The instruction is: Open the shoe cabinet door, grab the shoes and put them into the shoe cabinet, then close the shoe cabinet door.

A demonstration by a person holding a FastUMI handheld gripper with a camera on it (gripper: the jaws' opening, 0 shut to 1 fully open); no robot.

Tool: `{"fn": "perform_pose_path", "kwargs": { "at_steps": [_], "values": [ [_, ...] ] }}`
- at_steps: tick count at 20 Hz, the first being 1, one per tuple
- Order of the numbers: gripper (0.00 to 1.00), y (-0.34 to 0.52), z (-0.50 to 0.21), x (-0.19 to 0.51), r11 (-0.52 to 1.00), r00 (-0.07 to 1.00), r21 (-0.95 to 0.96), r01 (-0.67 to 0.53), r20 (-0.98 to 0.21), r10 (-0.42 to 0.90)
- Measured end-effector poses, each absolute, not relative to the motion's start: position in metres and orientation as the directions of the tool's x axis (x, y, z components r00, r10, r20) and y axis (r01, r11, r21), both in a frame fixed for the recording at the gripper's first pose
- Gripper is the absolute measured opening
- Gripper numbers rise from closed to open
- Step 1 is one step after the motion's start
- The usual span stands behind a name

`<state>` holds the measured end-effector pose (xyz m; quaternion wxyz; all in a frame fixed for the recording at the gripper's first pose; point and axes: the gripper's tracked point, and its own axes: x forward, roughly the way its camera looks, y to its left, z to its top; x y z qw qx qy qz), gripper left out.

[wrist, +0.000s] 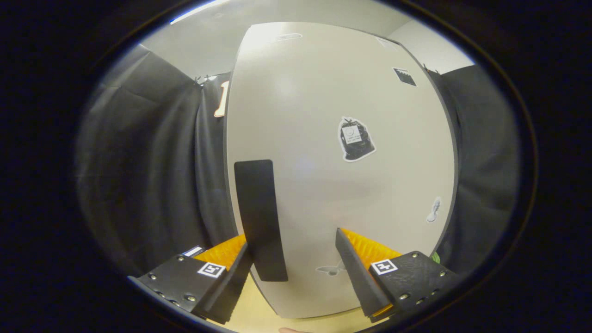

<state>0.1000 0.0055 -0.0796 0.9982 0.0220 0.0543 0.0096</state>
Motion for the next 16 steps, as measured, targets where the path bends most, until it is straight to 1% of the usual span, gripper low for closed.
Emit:
{"fn": "perform_pose_path", "kwargs": {
  "at_steps": [11,16],
  "values": [
    [0.99,0.0077,-0.0820,0.1082,0.999,0.995,0.043,-0.006,-0.096,0.010],
    [0.99,0.0105,-0.0838,0.1042,0.998,0.993,0.068,-0.015,-0.114,0.023]
  ]
}}
